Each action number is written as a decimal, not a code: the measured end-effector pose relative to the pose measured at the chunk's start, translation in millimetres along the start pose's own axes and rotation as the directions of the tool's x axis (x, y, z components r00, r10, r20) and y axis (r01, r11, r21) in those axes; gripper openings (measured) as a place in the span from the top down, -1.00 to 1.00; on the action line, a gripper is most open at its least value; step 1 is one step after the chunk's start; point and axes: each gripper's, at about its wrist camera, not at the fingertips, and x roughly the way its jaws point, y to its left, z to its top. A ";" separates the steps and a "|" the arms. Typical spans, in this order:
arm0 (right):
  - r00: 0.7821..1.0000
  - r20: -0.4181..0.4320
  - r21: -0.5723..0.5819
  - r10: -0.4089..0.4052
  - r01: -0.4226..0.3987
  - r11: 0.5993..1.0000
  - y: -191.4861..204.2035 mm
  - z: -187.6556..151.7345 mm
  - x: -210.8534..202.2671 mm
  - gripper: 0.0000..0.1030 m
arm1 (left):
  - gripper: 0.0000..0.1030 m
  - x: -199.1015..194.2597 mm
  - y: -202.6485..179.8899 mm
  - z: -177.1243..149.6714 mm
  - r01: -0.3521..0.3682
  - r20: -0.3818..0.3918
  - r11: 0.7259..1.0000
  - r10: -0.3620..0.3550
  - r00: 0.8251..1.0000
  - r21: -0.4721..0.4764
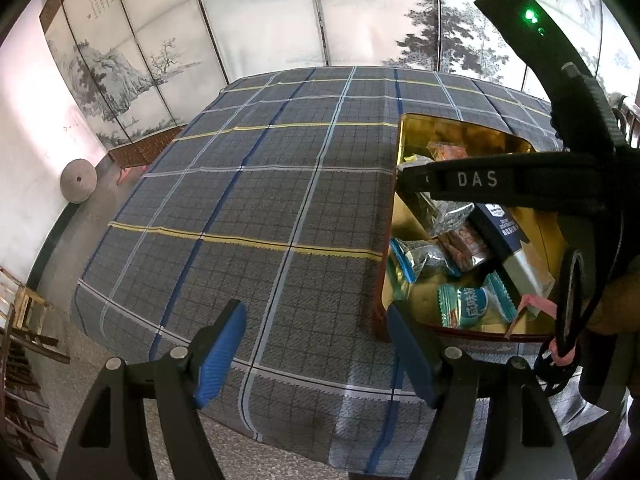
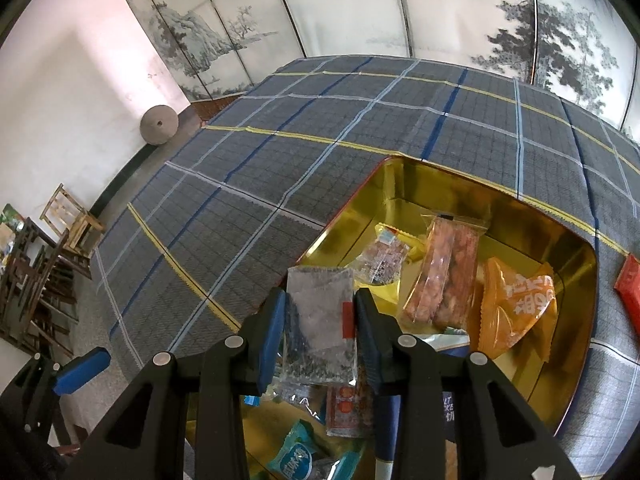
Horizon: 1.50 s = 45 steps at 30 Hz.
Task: Organize snacks
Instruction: 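Open the right gripper to drop the red-tag packet into the tray, then grasp the red cake packet with the right gripper while the left gripper reaches the peanut bag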
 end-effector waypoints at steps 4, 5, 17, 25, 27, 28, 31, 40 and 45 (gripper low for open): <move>1.000 0.007 0.011 0.024 -0.024 1.000 -1.5 -0.1 -1.9 0.30 | -0.48 -0.1 -0.4 0.3 -0.001 -0.001 1.000 0.001 1.000 -0.004; 0.999 0.013 0.018 0.035 -0.035 0.999 -2.6 -0.6 -3.5 0.28 | -0.48 -0.2 -0.5 0.2 -0.001 0.000 1.000 0.001 1.000 -0.004; 0.980 0.195 0.055 0.048 -0.059 0.997 -32.5 -18.1 -60.1 0.11 | -0.48 -5.1 -7.3 3.1 -0.014 0.004 1.000 0.014 1.000 0.023; 0.969 0.199 0.056 -0.148 0.139 0.989 -121.5 -72.4 -105.5 0.08 | -0.48 -31.0 -23.5 13.8 0.012 0.068 0.997 -0.017 0.998 0.070; 0.966 0.178 0.086 -0.189 0.176 0.981 -153.1 -88.4 -117.1 0.08 | -0.48 -38.0 -32.4 17.1 0.033 0.081 0.996 -0.040 0.996 0.086; 0.962 0.172 0.103 -0.214 0.198 0.975 -169.1 -95.5 -124.2 0.08 | -0.48 -39.5 -36.3 18.4 0.042 0.081 0.995 -0.049 0.996 0.095; 0.956 0.151 0.137 -0.252 0.232 0.963 -207.2 -107.8 -141.3 0.06 | -0.48 -43.3 -54.6 25.0 0.114 0.054 0.986 -0.121 0.991 0.121; 0.949 0.209 0.087 -0.235 0.221 0.971 -249.0 -103.4 -166.7 0.05 | -0.48 -53.2 -123.0 38.9 0.227 0.002 0.951 -0.233 0.972 0.211; 0.969 0.161 -0.094 -0.189 0.206 0.974 -243.9 -72.5 -139.9 0.08 | -0.48 -52.3 -141.4 42.9 0.254 -0.034 0.943 -0.252 0.967 0.217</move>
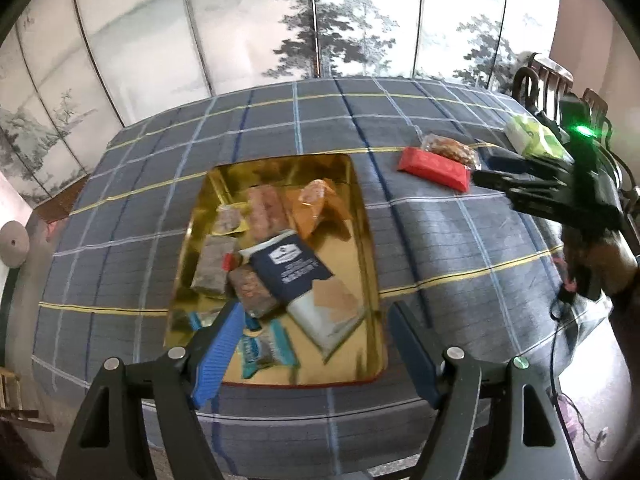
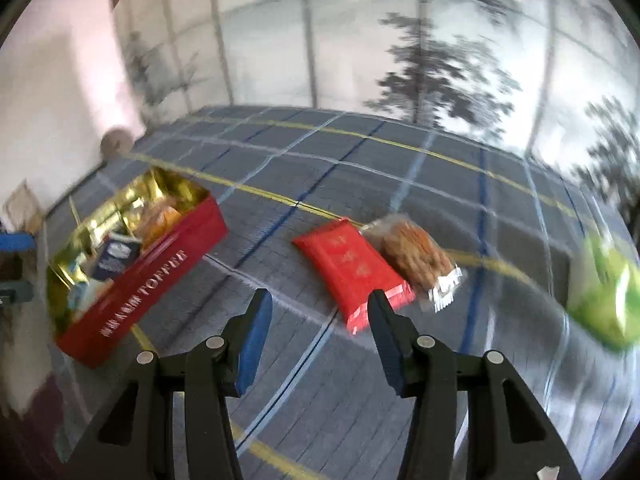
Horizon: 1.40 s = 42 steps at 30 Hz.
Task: Organize snacks
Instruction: 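Grasp the red cake packet with the right gripper while the left gripper reaches the peanut bag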
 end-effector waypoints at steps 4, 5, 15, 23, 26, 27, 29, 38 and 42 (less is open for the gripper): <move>0.998 -0.064 -0.086 0.016 -0.022 0.996 -2.8 19.3 29.2 0.08 | -0.48 0.9 -4.3 6.9 -0.014 0.006 1.000 0.014 1.000 0.008; 0.996 -0.088 -0.094 0.029 -0.037 0.995 -5.4 24.2 39.1 0.08 | -0.48 1.7 -5.5 8.8 -0.015 0.006 1.000 0.015 1.000 0.010; 0.977 -0.213 -0.160 0.018 -0.053 0.986 -17.6 37.7 93.5 -0.02 | -0.48 19.3 -15.0 22.3 -0.014 -0.009 0.999 0.015 1.000 0.039; 0.959 -0.282 -0.171 0.003 -0.053 0.984 -11.0 28.2 88.3 0.19 | -0.48 21.4 -21.8 32.2 -0.004 -0.011 0.999 0.005 1.000 0.044; 0.973 -0.231 -0.104 0.005 -0.030 0.994 -14.1 9.9 59.8 0.20 | -0.48 18.6 -26.7 38.8 -0.008 0.007 0.999 0.008 1.000 0.054; 0.980 -0.200 -0.070 0.012 -0.027 0.997 -19.2 1.0 44.6 0.20 | -0.48 18.3 -29.9 41.9 -0.001 0.010 0.998 0.000 1.000 0.060; 0.991 -0.135 0.028 -0.008 0.012 1.000 -37.6 -23.9 8.6 0.20 | -0.48 20.6 -39.8 50.1 0.041 0.000 0.997 -0.041 0.999 0.070; 0.935 -0.139 0.366 -0.327 0.355 0.860 -152.2 -127.7 -79.8 0.19 | -0.48 61.9 -115.8 112.3 0.233 -0.107 0.968 -0.224 0.969 0.089; 0.930 -0.132 0.406 -0.344 0.367 0.837 -170.1 -144.6 -88.3 0.19 | -0.48 95.0 -144.3 144.9 0.293 -0.169 0.956 -0.286 0.943 0.014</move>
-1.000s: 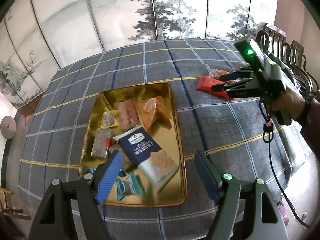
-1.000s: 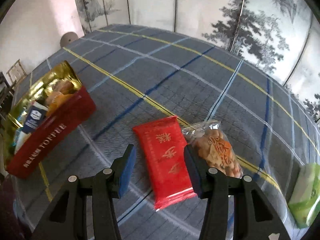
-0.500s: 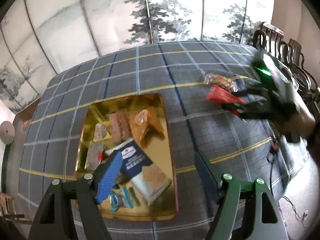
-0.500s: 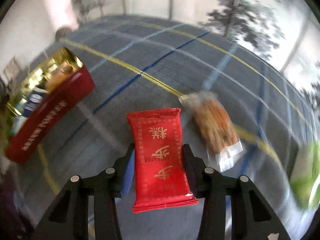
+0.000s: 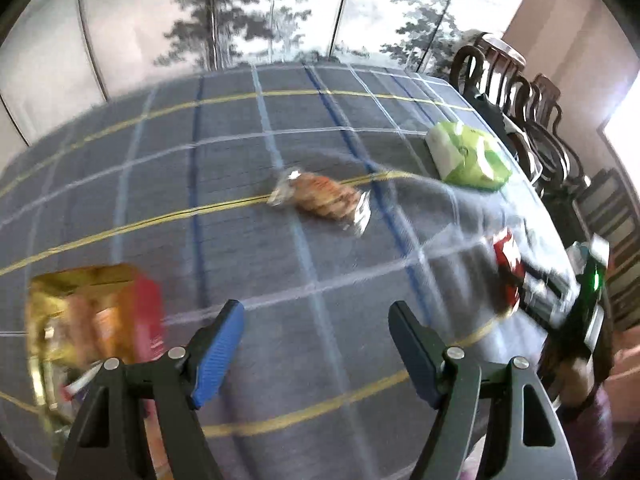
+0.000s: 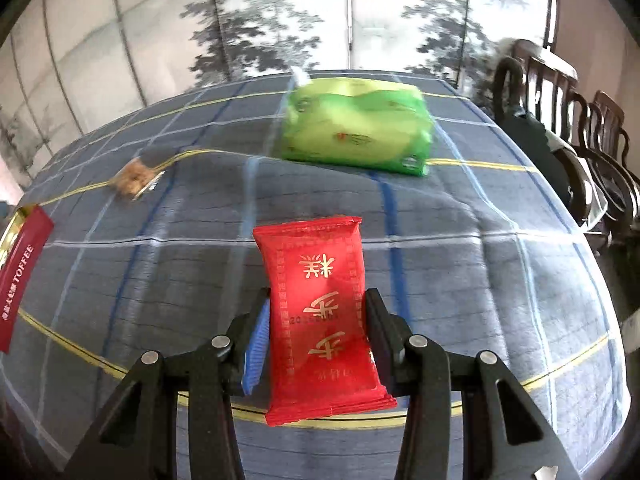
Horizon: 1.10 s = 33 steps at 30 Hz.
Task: Organize snacks
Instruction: 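Grasp the red cake packet with the right gripper while the left gripper reaches the peanut bag, then grasp the clear peanut-snack bag with the left gripper and lift it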
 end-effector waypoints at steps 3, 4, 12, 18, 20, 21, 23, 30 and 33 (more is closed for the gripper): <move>1.000 0.009 0.012 0.011 -0.011 1.000 -5.6 -4.1 3.8 0.19 | -0.48 35.3 -5.6 33.0 0.043 -0.070 0.994 -0.050 0.996 -0.100; 1.000 0.019 0.012 0.015 -0.015 1.000 -5.5 -5.6 4.9 0.19 | -0.48 45.3 -4.7 40.8 0.044 -0.086 0.991 -0.056 0.995 -0.129; 0.997 0.029 -0.011 0.078 -0.078 0.997 -8.7 -11.8 2.4 0.19 | -0.48 113.7 18.1 84.2 0.007 -0.186 0.913 -0.091 0.978 -0.408; 0.991 0.037 -0.004 0.130 -0.130 0.992 -10.2 -12.3 0.9 0.19 | -0.48 134.9 17.2 96.0 -0.062 -0.218 0.873 -0.051 0.975 -0.484; 0.990 0.038 -0.005 0.133 -0.133 0.991 -9.9 -12.9 0.6 0.19 | -0.47 141.0 13.3 99.0 -0.072 -0.229 0.866 -0.049 0.972 -0.494; 0.990 0.039 -0.005 0.137 -0.137 0.991 -10.2 -12.3 1.2 0.19 | -0.45 143.4 10.2 100.6 -0.087 -0.230 0.862 -0.035 0.973 -0.499; 0.989 0.041 -0.005 0.141 -0.140 0.990 -10.0 -12.6 0.5 0.19 | -0.45 145.0 5.6 104.6 -0.105 -0.222 0.861 -0.009 0.975 -0.498; 0.990 0.039 -0.001 0.138 -0.138 0.990 -10.6 -12.9 0.4 0.19 | -0.11 147.2 3.3 109.2 -0.187 -0.253 0.879 0.079 0.964 -0.439; 0.989 0.039 0.002 0.140 -0.140 0.990 -11.6 -12.9 0.4 0.19 | 0.11 145.6 4.2 110.3 -0.181 -0.257 0.901 0.081 0.963 -0.395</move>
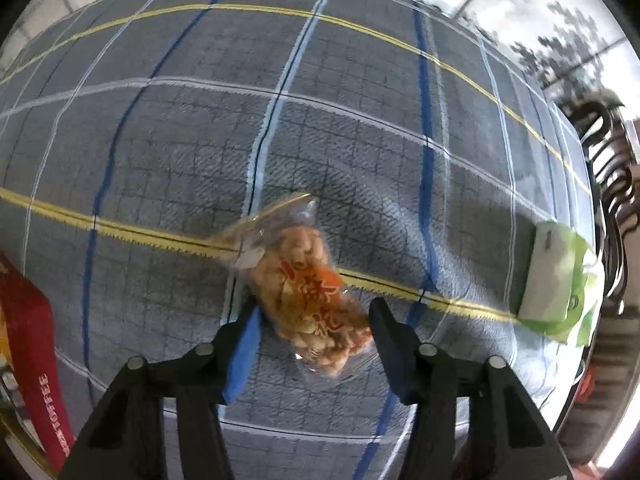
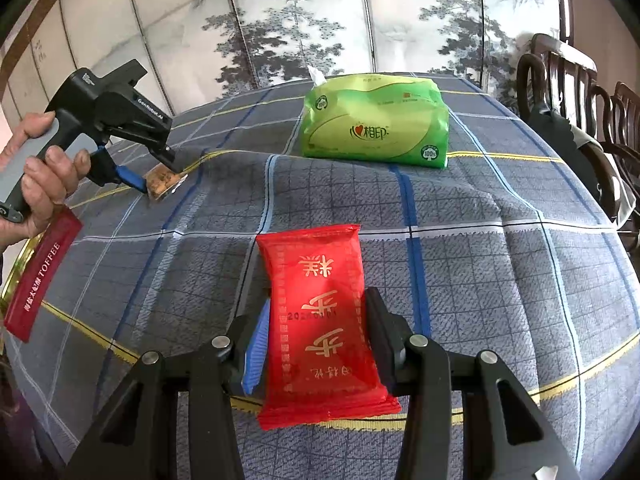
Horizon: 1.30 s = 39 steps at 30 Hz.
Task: Organize snacks
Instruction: 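Grasp the clear peanut-snack bag with the left gripper and lift it, then carry the peanut bag over the gold tray with the left gripper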
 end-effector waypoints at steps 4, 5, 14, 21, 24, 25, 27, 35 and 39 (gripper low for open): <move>1.000 -0.002 0.000 -0.011 0.011 1.000 0.5 -0.3 0.3 0.19 | 0.22 -7.2 6.3 -19.7 -0.011 0.018 0.999 0.010 1.000 0.043; 1.000 -0.002 0.001 -0.011 0.011 1.000 0.4 -0.2 0.3 0.19 | 0.22 -10.4 8.2 -29.4 -0.009 0.030 0.998 0.007 1.000 0.063; 0.999 -0.011 -0.017 -0.052 0.052 0.998 5.4 0.4 2.6 0.17 | 0.22 -51.8 55.9 -146.7 0.026 0.139 0.968 -0.063 0.988 0.250; 0.993 -0.030 -0.037 -0.114 0.112 0.993 13.1 3.2 7.2 0.16 | 0.22 -89.5 85.5 -218.2 0.012 0.221 0.944 -0.089 0.971 0.330; 0.986 -0.076 -0.004 -0.148 0.148 0.989 16.6 11.0 11.2 0.16 | 0.22 -105.5 94.4 -238.1 -0.023 0.274 0.937 -0.078 0.959 0.349; 0.985 -0.082 0.021 -0.151 0.153 0.988 18.3 12.7 12.5 0.16 | 0.22 -109.5 94.4 -238.0 -0.023 0.282 0.938 -0.081 0.956 0.347; 0.982 -0.080 0.041 -0.170 0.174 0.984 22.1 12.5 13.3 0.16 | 0.22 -121.1 101.1 -243.5 -0.021 0.305 0.941 -0.088 0.948 0.337; 0.988 -0.026 0.164 -0.150 0.152 0.975 41.4 10.4 14.8 0.19 | 0.22 -150.6 136.6 -260.2 -0.092 0.404 0.952 -0.036 0.914 0.292; 0.989 0.008 0.134 -0.145 0.143 0.981 66.5 6.1 15.3 0.19 | 0.22 -155.8 152.9 -262.3 -0.109 0.427 0.958 -0.017 0.904 0.267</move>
